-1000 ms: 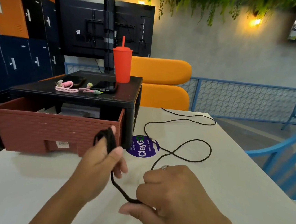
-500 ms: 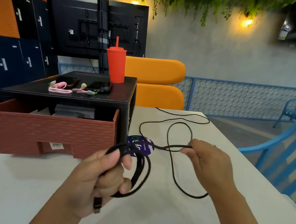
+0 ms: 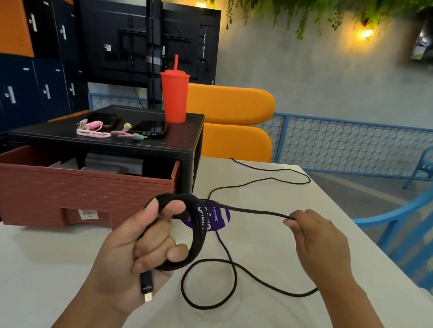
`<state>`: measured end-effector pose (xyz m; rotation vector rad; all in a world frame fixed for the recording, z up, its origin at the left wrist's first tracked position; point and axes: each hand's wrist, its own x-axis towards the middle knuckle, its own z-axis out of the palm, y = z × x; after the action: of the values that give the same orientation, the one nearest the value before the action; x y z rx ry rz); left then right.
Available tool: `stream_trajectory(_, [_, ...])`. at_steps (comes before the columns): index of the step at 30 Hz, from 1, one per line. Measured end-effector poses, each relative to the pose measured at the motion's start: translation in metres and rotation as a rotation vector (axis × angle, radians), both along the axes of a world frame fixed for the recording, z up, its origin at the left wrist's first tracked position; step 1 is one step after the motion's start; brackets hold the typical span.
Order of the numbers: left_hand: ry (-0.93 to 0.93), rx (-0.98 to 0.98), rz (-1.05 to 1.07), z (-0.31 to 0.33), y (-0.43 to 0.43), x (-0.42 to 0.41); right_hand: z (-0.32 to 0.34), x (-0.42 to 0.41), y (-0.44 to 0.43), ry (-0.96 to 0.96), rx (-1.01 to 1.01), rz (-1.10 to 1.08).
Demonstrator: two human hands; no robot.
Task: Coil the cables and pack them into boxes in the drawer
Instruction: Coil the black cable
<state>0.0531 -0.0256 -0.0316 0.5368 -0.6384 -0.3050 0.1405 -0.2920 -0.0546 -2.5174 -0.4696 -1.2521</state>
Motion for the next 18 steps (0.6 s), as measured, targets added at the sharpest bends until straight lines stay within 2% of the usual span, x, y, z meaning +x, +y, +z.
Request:
stream_trajectory(3, [-0.021, 0.002, -0.001, -0.003, 0.003, 0.003, -0.002, 0.001, 0.001, 0.110, -0.070, -0.120])
stream_trajectory(6, [0.008, 0.022, 0.005, -0.005, 0.005, 0.003, 0.006, -0.003, 0.006, 0.376, -0.059, -0.305])
stream_trajectory(8, [0.042, 0.029, 0.026, -0.006, 0.006, 0.002, 0.009, -0.007, 0.008, 0.475, -0.023, -0.343])
stream_trajectory(11, [0.086, 0.033, 0.033, -0.007, 0.005, 0.000, 0.011, -0.009, 0.008, 0.475, 0.094, -0.368])
stream_trajectory(14, [0.089, 0.024, 0.028, -0.008, 0.005, 0.001, 0.011, -0.009, 0.005, 0.383, 0.194, -0.402])
stream_trajectory(16, [0.084, 0.021, 0.029, -0.007, 0.004, 0.002, 0.011, -0.010, 0.002, 0.324, 0.240, -0.370])
stream_trajectory(18, [0.078, 0.025, 0.014, -0.008, 0.005, 0.004, 0.011, -0.011, 0.001, 0.342, 0.253, -0.335])
